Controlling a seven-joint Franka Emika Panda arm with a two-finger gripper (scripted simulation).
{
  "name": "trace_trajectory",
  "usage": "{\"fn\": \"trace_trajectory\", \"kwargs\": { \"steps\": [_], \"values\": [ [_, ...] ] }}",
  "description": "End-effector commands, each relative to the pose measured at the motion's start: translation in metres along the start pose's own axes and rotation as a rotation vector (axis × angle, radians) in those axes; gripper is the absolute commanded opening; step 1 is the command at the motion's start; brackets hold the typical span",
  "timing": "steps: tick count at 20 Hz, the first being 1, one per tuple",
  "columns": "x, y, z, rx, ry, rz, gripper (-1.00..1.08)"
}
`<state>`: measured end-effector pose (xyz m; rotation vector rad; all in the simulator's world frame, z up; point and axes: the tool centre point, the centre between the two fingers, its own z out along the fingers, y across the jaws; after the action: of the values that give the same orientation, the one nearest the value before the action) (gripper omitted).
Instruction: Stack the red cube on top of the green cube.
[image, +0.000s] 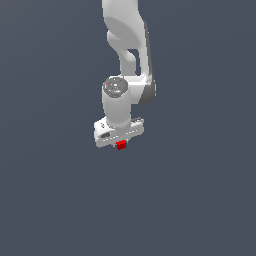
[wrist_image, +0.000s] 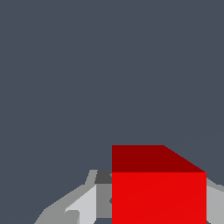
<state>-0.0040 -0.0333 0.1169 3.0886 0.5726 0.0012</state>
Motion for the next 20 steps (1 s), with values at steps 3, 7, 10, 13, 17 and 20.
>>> {"fn": "trace_trajectory", "kwargs": {
  "steps": [3,7,10,13,17,20],
  "values": [
    [0.0,0.0,-0.001,0.0,0.0,0.0,-1.0],
    [-0.005,0.001,0.0,0.0,0.0,0.0,-1.0],
    [-0.013,0.004,0.003,0.0,0.0,0.0,-1.0],
    [-0.026,0.007,0.007,0.0,0.0,0.0,-1.0],
    [-0.049,0.014,0.015,0.0,0.0,0.0,-1.0],
    [-0.074,0.021,0.024,0.0,0.0,0.001,-1.0]
  ]
}}
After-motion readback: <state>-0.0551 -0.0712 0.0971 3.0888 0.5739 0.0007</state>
